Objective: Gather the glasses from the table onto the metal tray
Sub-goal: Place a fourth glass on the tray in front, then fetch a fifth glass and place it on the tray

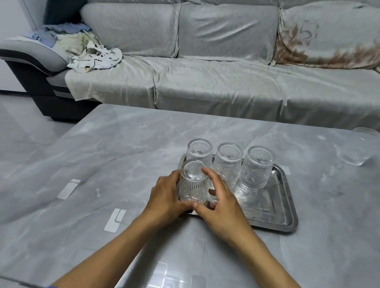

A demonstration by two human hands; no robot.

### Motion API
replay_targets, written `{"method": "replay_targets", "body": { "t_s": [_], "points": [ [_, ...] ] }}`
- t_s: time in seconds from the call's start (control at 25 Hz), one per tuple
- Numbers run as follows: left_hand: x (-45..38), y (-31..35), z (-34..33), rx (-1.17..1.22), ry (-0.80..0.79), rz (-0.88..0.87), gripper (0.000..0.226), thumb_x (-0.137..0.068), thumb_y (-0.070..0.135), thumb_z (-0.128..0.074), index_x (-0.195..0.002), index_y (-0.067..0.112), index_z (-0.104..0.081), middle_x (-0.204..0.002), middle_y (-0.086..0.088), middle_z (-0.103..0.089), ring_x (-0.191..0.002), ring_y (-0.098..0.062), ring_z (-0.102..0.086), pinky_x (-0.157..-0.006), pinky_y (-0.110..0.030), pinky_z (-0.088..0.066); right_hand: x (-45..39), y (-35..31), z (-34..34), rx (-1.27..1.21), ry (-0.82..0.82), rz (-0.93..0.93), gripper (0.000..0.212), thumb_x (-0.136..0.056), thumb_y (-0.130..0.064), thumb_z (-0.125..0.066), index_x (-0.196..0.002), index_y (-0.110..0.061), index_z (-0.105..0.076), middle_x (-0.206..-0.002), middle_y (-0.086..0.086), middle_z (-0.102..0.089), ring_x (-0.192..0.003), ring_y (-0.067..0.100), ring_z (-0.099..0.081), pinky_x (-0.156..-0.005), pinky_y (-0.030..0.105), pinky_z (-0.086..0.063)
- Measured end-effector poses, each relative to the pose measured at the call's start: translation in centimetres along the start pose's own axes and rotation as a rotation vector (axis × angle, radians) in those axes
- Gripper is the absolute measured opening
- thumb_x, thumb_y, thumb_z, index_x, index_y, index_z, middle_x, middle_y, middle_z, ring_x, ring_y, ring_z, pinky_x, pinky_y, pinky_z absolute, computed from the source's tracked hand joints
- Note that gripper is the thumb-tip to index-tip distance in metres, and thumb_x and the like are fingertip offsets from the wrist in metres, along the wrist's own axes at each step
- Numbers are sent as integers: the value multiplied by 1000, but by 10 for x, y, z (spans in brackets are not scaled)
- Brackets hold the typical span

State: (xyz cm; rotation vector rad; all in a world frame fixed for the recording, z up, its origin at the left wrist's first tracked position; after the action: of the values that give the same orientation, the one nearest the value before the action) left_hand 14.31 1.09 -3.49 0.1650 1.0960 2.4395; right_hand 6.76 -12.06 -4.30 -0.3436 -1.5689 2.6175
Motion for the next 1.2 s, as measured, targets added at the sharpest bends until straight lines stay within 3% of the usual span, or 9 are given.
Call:
{"method": "replay_targets", "body": {
  "t_s": [0.16,0.32,0.44,0.6,0.72,0.84,0.96,1.08,1.2],
  "points": [
    [8,22,19,60,104,-110,105,-57,43,-88,-145,19,-35,-147,6,-41,-134,-10,-38,-107,-15,-25,1,-12,22,-55,72,-41,79,-77,-31,-77,-145,-35,-36,-146,-18,-40,-124,8,-49,-99,33,-47],
    [25,92,15,28,253,-410,78,-75,33,-67,-145,29,-33,-147,10,-41,-134,-6,-37,-107,-12,-26,6,-18,105,-202,347,-85,66,-78,-35,-76,-135,-40,-44,-137,-14,-50,-110,8,-60,-90,31,-53],
    [29,146,-43,6,105,-493,75,-81,23,-67,-147,18,-33,-153,-3,-37,-140,-18,-33,-114,-32,-27,34,-3,177,-193,527,-145,58,-79,-32,-72,-132,-35,-49,-133,-12,-54,-104,11,-64,-90,35,-54],
    [20,197,-154,-128,-201,-552,82,-84,25,-66,-152,22,-20,-162,-4,-17,-147,-19,-17,-114,-25,-14,101,43,276,99,723,-246,57,-80,-28,-68,-133,-31,-48,-137,-14,-50,-101,13,-64,-84,31,-53],
    [13,220,-226,-288,-400,-580,84,-85,33,-64,-152,21,-16,-163,-7,-7,-148,-23,-13,-117,-32,-18,148,79,343,435,804,-360,66,-81,-19,-63,-142,-22,-37,-149,-3,-37,-110,25,-59,-86,37,-49],
    [12,237,-275,-477,-549,-541,68,-83,42,-58,-143,21,-34,-154,-5,-30,-137,-27,-31,-106,-39,-38,176,110,401,722,806,-484,78,-82,-17,-58,-149,-20,-19,-160,3,-17,-123,34,-47,-86,43,-46],
    [11,240,-292,-554,-569,-527,53,-81,47,-50,-129,23,-47,-134,1,-47,-120,-23,-43,-93,-39,-47,179,137,446,886,773,-643,87,-80,-21,-62,-151,-22,-11,-163,8,-3,-130,41,-36,-93,48,-40],
    [4,234,-290,-570,-556,-587,51,-82,52,-49,-126,26,-49,-132,4,-50,-116,-22,-47,-92,-40,-48,165,158,469,840,721,-765,96,-80,-30,-69,-152,-25,-6,-163,8,4,-139,40,-23,-102,54,-34],
    [-3,229,-288,-550,-587,-625,50,-80,55,-52,-125,32,-51,-133,11,-50,-114,-18,-48,-90,-37,-48,154,179,484,689,727,-806,89,-80,-33,-70,-150,-26,-16,-161,5,-11,-132,41,-35,-97,48,-40]
  ]
}}
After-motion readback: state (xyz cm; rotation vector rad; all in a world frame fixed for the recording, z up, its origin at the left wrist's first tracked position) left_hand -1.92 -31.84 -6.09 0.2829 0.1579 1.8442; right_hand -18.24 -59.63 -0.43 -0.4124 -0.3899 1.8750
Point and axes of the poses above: each hand's wrist, its own x-axis away from the middle knuckle, its own z-axis out of the back of the hand, y = z × x, the point moved 5 cm from there along -x, towards the middle knuckle
